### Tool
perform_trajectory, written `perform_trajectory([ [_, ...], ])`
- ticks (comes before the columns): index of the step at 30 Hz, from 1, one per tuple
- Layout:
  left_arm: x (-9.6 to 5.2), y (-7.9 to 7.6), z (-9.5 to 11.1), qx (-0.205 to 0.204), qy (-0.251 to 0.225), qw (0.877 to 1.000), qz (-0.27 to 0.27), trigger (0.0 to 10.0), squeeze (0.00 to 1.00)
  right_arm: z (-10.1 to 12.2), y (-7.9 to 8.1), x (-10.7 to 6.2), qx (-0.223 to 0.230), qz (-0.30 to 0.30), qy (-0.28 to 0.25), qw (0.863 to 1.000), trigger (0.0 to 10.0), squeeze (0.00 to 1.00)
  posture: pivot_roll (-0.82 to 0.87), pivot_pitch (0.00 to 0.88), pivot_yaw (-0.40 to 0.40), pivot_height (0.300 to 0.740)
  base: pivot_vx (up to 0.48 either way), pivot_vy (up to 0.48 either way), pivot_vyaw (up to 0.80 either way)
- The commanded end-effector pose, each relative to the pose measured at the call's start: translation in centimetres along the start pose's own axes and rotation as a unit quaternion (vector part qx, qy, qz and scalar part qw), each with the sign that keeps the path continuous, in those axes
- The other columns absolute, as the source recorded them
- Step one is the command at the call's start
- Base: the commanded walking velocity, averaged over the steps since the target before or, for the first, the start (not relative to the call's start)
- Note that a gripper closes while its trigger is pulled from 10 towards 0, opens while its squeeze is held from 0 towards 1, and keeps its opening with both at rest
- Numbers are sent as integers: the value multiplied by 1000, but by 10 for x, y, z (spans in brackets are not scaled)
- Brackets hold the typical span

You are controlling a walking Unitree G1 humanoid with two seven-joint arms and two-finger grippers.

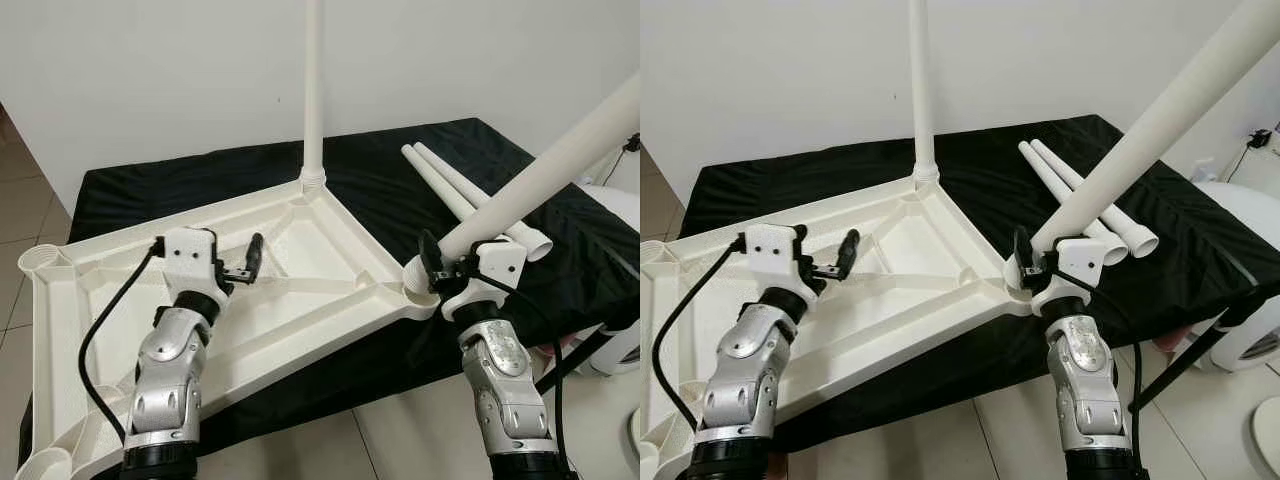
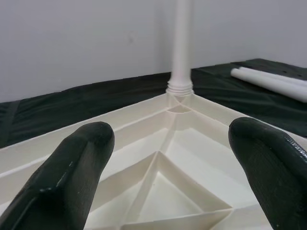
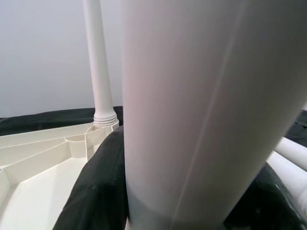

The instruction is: Building children table

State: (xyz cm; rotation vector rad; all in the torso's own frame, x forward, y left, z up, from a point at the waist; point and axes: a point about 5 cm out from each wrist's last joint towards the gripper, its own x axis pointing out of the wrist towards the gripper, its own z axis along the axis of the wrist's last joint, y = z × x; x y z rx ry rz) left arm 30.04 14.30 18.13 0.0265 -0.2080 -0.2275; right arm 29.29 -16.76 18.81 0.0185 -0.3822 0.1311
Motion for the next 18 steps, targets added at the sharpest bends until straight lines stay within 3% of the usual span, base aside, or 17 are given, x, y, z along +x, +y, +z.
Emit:
perform_trajectory([
  [1, 0, 2, 5, 12, -7, 999, 30, 10000, 0, 1, -1, 2, -1, 2, 0, 1000, 10000, 0, -74, 30, 22, 740, 0, 0, 0],
  [7, 0, -11, 3, 27, -3, 999, -24, 10000, 0, 0, -2, 1, -2, 2, 0, 1000, 10000, 0, -78, 22, 26, 740, 0, 0, 0],
  [18, 1, -13, 1, 33, 0, 999, -32, 10000, 0, 0, -2, 2, -3, 7, 1, 1000, 10000, 0, -78, 3, 26, 740, 0, 0, 0],
])
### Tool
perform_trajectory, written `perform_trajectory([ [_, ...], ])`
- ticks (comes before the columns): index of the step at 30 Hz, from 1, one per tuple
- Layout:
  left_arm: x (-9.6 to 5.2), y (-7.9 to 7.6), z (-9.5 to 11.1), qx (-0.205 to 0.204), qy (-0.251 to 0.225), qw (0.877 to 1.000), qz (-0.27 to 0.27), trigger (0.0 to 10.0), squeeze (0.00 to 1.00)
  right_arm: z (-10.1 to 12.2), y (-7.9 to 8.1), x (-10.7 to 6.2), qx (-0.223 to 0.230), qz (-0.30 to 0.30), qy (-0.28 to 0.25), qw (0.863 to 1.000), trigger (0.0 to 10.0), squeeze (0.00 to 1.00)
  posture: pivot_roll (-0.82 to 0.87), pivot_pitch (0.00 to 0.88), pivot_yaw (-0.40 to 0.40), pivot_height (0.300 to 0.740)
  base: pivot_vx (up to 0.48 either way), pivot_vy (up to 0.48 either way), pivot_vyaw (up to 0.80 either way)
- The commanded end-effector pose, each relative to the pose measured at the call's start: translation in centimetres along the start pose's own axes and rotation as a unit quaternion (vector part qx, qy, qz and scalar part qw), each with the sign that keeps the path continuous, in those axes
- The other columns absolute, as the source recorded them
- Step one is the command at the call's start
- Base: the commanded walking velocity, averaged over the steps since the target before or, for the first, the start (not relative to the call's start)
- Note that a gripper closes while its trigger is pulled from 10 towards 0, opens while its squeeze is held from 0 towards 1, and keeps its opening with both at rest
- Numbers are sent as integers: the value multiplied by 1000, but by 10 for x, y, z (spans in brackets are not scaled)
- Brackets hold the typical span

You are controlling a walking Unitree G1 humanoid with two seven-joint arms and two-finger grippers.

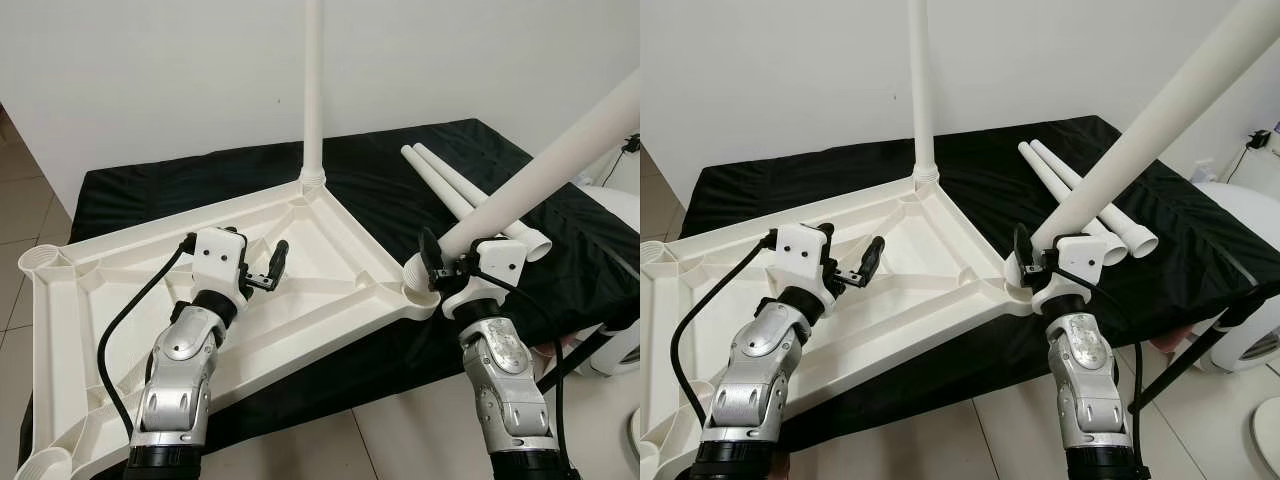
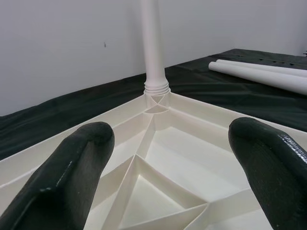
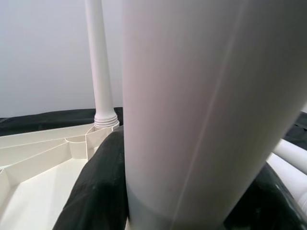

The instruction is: Building children table

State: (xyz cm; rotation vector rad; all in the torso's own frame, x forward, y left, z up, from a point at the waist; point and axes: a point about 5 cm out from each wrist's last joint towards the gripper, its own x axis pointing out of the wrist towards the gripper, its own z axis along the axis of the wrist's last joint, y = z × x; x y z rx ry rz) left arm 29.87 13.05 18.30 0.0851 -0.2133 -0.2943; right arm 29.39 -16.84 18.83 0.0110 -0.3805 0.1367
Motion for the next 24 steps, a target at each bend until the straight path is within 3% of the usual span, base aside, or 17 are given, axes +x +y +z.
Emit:
perform_trajectory([
  [1, 0, 0, -1, 8, 0, 1000, 4, 10000, 0, 0, -1, 1, 0, 4, -1, 1000, 10000, 0, -77, 3, 26, 740, 0, 0, 0],
  [18, -4, -2, -1, 15, 1, 1000, -2, 10000, 0, -1, 2, 1, 2, 16, 2, 1000, 10000, 0, -70, 0, 14, 740, 0, 0, 0],
  [21, 0, -13, 2, 19, -4, 999, -27, 10000, 0, 0, 0, 2, -2, 17, 1, 1000, 10000, 0, -73, 0, 10, 740, 0, 0, 0],
  [24, 1, -15, 2, 18, -4, 999, -31, 10000, 0, 0, 1, 2, -2, 18, 1, 1000, 10000, 0, -73, 0, 10, 740, 0, 0, 0],
])
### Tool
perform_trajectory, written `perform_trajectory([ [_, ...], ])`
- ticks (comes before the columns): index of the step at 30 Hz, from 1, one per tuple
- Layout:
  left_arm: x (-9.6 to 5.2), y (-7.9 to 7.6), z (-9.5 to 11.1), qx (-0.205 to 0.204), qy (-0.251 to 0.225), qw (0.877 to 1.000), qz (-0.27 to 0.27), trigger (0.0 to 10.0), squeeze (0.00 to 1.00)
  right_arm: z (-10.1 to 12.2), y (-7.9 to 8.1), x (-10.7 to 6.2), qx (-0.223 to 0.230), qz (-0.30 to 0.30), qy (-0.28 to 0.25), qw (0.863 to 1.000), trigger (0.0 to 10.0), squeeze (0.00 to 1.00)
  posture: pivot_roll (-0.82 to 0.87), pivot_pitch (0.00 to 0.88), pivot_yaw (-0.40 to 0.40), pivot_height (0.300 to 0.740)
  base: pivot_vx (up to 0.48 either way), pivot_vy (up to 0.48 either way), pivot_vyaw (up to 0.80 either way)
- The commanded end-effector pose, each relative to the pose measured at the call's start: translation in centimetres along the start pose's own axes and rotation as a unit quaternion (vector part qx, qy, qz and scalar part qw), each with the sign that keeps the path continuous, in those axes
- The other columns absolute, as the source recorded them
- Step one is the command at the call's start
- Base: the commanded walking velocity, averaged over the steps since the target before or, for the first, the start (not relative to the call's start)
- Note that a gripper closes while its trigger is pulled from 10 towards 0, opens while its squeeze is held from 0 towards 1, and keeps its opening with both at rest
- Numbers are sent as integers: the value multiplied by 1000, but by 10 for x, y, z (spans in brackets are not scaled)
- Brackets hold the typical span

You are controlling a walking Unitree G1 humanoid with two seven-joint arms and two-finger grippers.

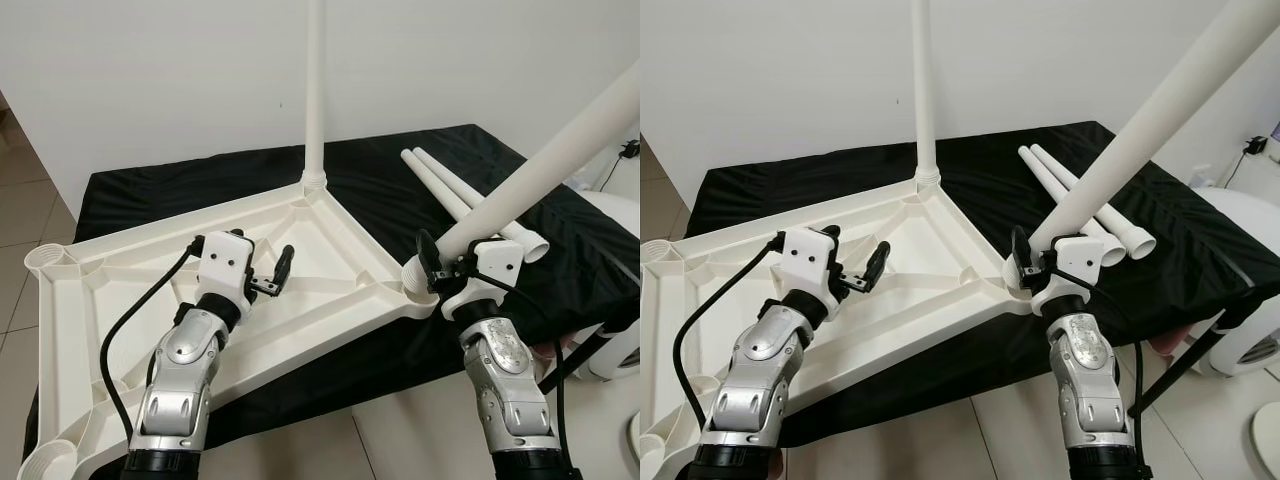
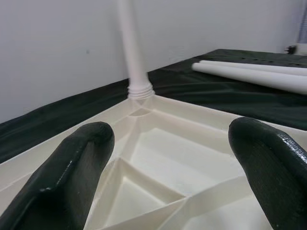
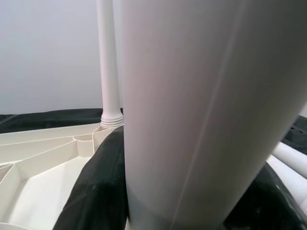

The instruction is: Building children table

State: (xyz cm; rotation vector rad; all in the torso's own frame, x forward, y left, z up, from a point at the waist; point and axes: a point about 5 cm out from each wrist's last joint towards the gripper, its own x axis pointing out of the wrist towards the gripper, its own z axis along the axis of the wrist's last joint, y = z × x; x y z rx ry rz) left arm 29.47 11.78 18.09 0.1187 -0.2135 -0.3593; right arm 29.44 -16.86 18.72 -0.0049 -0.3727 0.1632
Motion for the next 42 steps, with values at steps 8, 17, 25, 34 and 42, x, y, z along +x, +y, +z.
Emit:
perform_trajectory([
  [8, 13, -35, 5, 21, -16, 996, -84, 10000, 0, 1, 0, 4, 5, 2, -6, 1000, 10000, 0, -75, 0, 13, 740, 0, 0, 0],
  [17, 11, -55, 2, 41, -13, 986, -164, 10000, 0, 11, -3, 8, 3, -7, -25, 1000, 10000, 0, -82, 0, 22, 740, 0, 0, 0],
  [25, 8, -71, -8, 53, 13, 976, -211, 10000, 0, 15, -4, 10, 1, -12, -33, 999, 10000, 0, -86, 0, 30, 740, 0, 0, 0],
  [34, 7, -83, -21, 65, 59, 963, -256, 10000, 0, 12, -1, 8, 3, -14, -28, 1000, 10000, 0, -87, 0, 39, 740, 0, 0, 0],
  [42, 7, -98, -29, 53, 88, 952, -289, 10000, 0, 12, -3, 7, 1, -18, -26, 999, 10000, 0, -93, 8, 49, 740, 0, 0, 0],
])
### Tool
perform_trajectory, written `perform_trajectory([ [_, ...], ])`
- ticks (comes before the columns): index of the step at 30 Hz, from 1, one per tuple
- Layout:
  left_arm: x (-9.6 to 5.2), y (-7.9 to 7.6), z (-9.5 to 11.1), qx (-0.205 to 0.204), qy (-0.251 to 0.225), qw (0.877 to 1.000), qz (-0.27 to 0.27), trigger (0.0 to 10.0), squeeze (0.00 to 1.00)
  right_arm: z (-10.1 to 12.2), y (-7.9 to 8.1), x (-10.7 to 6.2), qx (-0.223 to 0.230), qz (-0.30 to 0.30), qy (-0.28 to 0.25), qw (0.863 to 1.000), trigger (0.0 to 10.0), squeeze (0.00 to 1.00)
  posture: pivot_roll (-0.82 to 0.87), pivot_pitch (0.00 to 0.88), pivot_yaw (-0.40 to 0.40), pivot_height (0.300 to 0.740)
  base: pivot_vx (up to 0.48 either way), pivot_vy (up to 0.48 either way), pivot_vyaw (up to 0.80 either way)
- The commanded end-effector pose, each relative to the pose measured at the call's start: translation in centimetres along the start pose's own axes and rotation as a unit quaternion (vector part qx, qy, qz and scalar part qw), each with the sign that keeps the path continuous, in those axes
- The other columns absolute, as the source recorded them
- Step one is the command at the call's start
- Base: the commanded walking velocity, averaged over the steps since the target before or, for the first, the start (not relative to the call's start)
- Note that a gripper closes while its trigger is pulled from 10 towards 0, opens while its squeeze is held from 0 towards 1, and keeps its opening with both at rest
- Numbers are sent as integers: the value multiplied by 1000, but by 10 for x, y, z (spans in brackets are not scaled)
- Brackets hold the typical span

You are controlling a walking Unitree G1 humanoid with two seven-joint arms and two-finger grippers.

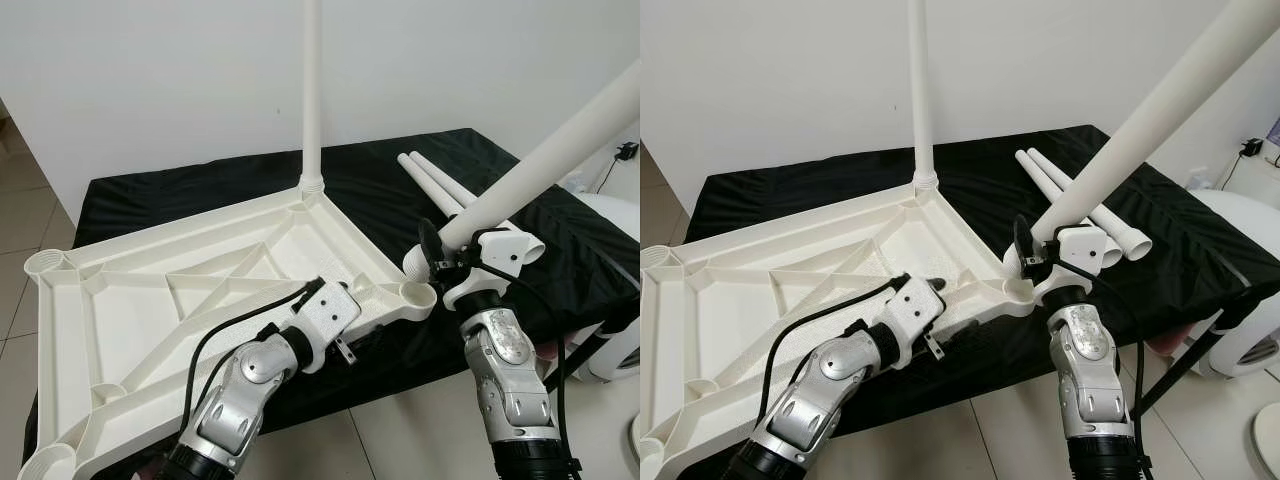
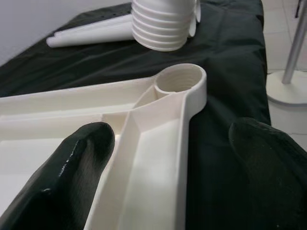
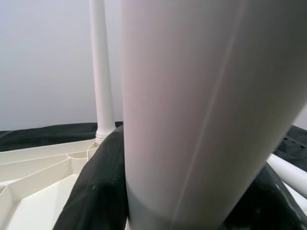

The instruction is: Building children table

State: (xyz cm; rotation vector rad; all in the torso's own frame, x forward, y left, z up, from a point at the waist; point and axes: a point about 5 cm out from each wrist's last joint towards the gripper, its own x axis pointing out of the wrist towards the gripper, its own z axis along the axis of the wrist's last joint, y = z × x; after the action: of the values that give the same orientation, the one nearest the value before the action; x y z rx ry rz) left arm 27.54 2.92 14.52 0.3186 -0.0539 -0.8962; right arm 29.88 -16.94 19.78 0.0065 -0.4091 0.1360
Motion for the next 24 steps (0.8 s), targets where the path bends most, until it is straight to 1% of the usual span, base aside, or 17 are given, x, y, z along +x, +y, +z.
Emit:
perform_trajectory([
  [1, 5, -6, -6, -9, 18, 1000, -19, 10000, 0, 3, -1, -2, 0, -5, -7, 1000, 10000, 0, -93, 8, 49, 740, 0, 0, 0],
  [6, 11, -12, -3, -8, 17, 999, -34, 10000, 0, 3, -1, -3, -1, -7, -6, 1000, 10000, 0, -95, 12, 52, 740, 0, 0, 0],
  [8, 16, -17, 1, -9, 12, 999, -51, 10000, 0, 3, -1, -4, -1, -9, -5, 1000, 10000, 0, -97, 14, 54, 740, 0, 0, 0],
  [16, 25, -21, 7, -10, 5, 998, -66, 10000, 0, 3, -1, -4, -2, -11, -5, 1000, 10000, 0, -101, 21, 60, 740, 0, 0, 0],
  [19, 30, -23, 5, -3, 22, 997, -75, 10000, 0, 4, -1, -5, -3, -14, -5, 1000, 10000, 0, -106, 24, 65, 740, 0, 0, 0],
  [21, 30, -23, 5, -3, 22, 997, -75, 10000, 0, 4, -1, -5, -3, -14, -5, 1000, 10000, 0, -106, 24, 65, 740, 0, 0, 0],
  [22, 32, -24, 4, 4, 31, 997, -76, 10000, 0, 4, -2, -6, -4, -16, -5, 1000, 10000, 0, -106, 24, 65, 740, 0, 0, 0],
  [24, 37, -22, -4, 7, 68, 996, -59, 10000, 0, 4, -2, -6, -4, -17, -5, 1000, 10000, 0, -108, 26, 67, 740, 0, 0, 0],
])
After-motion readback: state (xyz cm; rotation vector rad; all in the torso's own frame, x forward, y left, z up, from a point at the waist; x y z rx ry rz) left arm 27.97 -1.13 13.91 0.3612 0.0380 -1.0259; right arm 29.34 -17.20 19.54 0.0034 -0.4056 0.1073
